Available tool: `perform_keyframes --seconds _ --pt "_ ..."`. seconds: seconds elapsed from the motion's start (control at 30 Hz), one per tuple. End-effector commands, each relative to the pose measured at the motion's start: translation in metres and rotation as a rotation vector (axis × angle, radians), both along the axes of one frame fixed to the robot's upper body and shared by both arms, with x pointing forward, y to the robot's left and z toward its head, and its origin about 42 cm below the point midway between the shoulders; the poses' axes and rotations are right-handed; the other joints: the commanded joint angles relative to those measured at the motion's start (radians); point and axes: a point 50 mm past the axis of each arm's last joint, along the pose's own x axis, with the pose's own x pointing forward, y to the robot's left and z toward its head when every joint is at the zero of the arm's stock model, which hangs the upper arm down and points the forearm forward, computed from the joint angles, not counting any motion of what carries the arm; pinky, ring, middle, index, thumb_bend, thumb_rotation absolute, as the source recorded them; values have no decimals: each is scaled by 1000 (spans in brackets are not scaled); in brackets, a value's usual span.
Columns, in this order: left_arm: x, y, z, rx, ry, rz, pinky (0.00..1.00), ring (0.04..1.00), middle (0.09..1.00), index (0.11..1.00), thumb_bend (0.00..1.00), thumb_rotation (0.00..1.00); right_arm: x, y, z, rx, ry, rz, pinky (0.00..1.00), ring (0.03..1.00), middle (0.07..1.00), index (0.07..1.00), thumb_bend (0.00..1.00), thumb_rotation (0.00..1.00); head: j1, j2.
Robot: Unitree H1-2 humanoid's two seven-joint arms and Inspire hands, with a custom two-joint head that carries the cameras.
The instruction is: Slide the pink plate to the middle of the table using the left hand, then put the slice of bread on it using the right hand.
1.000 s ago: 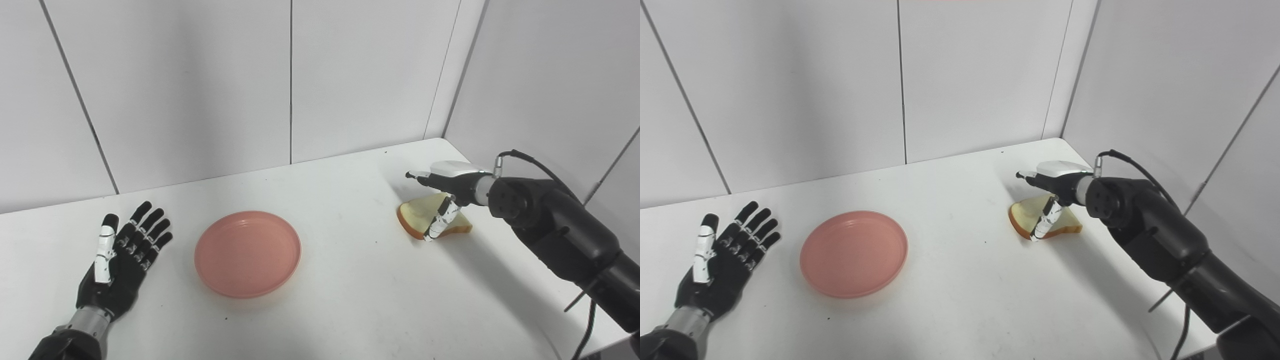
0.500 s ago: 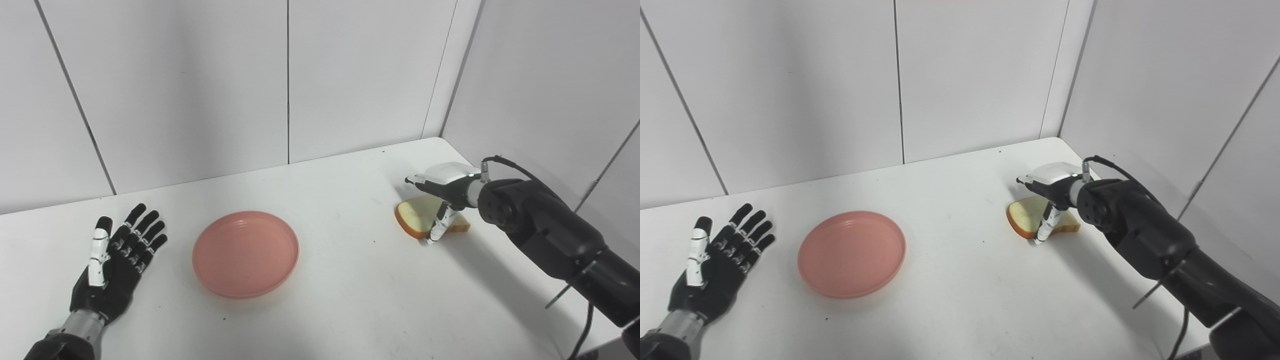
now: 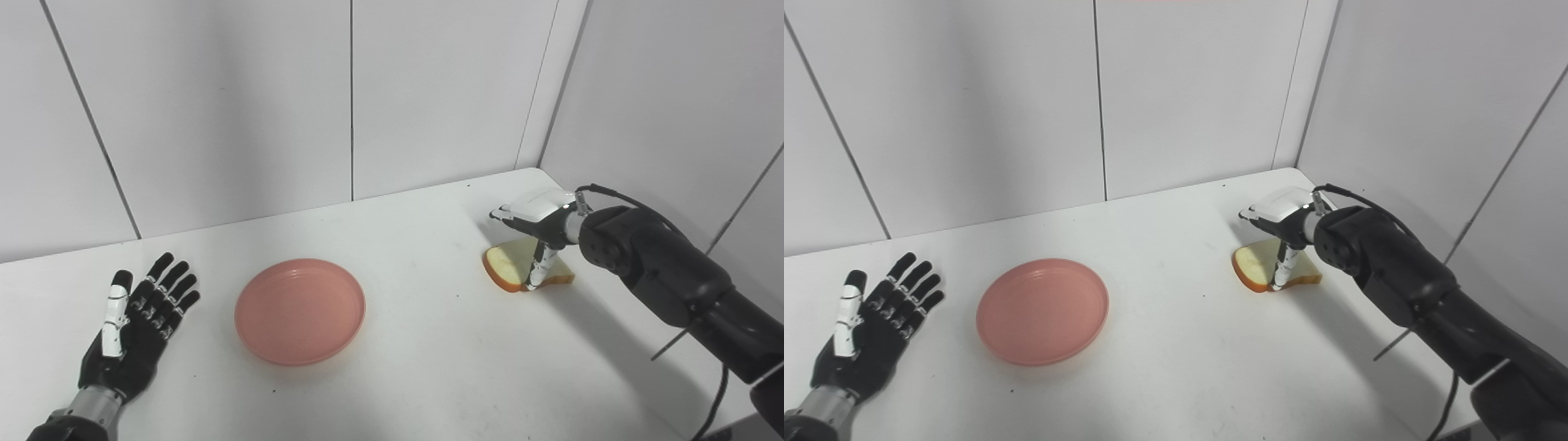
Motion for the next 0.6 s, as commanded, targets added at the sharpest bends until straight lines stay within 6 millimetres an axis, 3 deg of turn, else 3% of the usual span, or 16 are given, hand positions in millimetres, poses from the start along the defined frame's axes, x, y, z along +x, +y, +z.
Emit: perform_keyframes --seconds 0.0,0.17,0.37,0.57 --pt "-27 13 -47 59 208 24 947 949 952 941 724 963 7 -3 30 -36 -63 32 966 986 987 986 1000 340 4 3" --pt "-29 14 -46 62 211 20 958 956 957 947 717 974 8 -4 23 -16 -25 0 934 976 985 981 1000 365 5 9" --pt "-30 14 -44 58 221 19 954 954 955 947 719 968 10 -3 13 1 51 -64 962 996 1000 996 1000 299 13 21" --pt "-32 14 -41 57 229 24 946 951 954 946 712 966 13 0 3 27 65 -97 875 950 975 966 1000 211 9 31"
